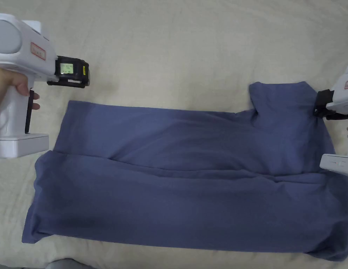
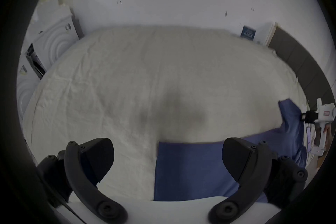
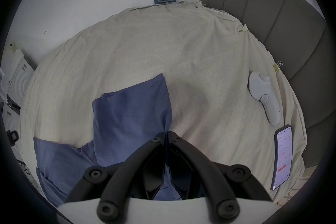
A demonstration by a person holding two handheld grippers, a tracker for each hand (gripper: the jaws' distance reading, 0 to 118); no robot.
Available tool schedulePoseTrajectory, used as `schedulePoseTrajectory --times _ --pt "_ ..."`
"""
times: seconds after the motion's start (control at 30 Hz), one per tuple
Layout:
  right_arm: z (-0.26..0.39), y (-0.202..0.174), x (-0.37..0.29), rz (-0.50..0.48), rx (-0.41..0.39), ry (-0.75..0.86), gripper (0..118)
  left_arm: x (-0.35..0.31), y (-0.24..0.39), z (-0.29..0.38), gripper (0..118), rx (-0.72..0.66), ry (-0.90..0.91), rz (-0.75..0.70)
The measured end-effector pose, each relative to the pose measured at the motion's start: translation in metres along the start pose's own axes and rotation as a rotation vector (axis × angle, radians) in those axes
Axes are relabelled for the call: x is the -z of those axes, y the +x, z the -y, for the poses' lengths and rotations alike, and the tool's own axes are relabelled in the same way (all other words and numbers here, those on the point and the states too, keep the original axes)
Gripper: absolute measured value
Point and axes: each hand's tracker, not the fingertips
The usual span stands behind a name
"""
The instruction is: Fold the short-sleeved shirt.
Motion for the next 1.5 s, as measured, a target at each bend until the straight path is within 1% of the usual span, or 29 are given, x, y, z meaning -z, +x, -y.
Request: schedulePoseTrajectory --times 0.07,0.1,0.2,0.27,0.33,0.37,0.4,0.43,0.47,0.53,0.6,0.7,0.77,0.87,0.9,0.97,1.03,1.17,1.3,1.4,1.5 --pt "0.001 0.000 0.002 0.007 0.000 -0.004 2 0.022 0.001 0.001 118 0.008 -0.103 -0.019" --pt "0.001 0.000 0.002 0.008 -0.002 -0.006 2 0.038 -0.009 0.002 118 0.012 -0.110 -0.039" --pt "0.002 0.000 0.003 0.011 -0.008 -0.011 2 0.060 -0.009 0.007 106 -0.028 -0.165 -0.044" --pt "0.002 0.000 0.003 0.017 -0.010 -0.010 2 0.065 -0.008 0.011 88 -0.036 -0.150 -0.049" --pt "0.001 0.001 0.005 0.020 -0.010 -0.013 2 0.069 -0.004 0.014 76 -0.035 -0.122 -0.046" --pt "0.002 0.001 0.005 0.022 -0.011 -0.013 2 0.068 -0.004 0.014 67 -0.037 -0.125 -0.044" --pt "0.002 0.001 0.005 0.023 -0.016 -0.013 2 0.069 -0.002 0.014 52 -0.041 -0.122 -0.037" --pt "0.002 0.001 0.005 0.028 -0.023 -0.015 2 0.070 -0.001 0.014 27 -0.041 -0.118 -0.014" --pt "0.003 -0.001 0.004 0.032 -0.030 -0.017 2 0.070 0.001 0.015 14 -0.038 -0.115 -0.006" --pt "0.004 -0.001 0.003 0.037 -0.033 -0.017 2 0.074 0.001 0.016 0 -0.047 -0.125 -0.004" --pt "0.005 -0.001 0.002 0.033 -0.028 -0.015 2 0.073 0.003 0.019 0 -0.067 -0.127 0.004" --pt "0.006 -0.001 -0.003 0.029 -0.026 -0.012 2 0.062 0.003 0.021 0 -0.038 -0.074 -0.009" --pt "0.005 0.000 -0.009 0.024 -0.029 0.004 2 0.037 0.009 0.024 0 -0.058 0.006 -0.003" --pt "0.005 0.002 -0.028 0.003 -0.022 0.039 2 0.005 0.000 0.024 0 -0.132 0.097 0.041" --pt "0.006 0.003 -0.037 -0.003 -0.024 0.060 2 0.003 -0.015 0.019 0 -0.144 0.117 0.050" --pt "0.010 0.006 -0.057 -0.013 -0.028 0.117 2 -0.017 -0.023 0.022 0 -0.152 0.149 0.062" --pt "0.017 0.007 -0.079 -0.016 -0.016 0.137 2 -0.031 -0.033 0.026 0 -0.175 0.175 0.071" --pt "0.035 0.016 -0.121 -0.037 0.001 0.183 2 -0.064 -0.046 0.047 0 -0.181 0.216 0.088" --pt "0.063 0.030 -0.161 -0.053 0.015 0.234 2 -0.097 -0.057 0.079 0 -0.232 0.261 0.115" --pt "0.085 0.047 -0.177 -0.065 0.046 0.257 2 -0.110 -0.066 0.105 0 -0.244 0.271 0.115" --pt "0.111 0.062 -0.188 -0.087 0.101 0.264 2 -0.119 -0.071 0.132 0 -0.256 0.272 0.116"
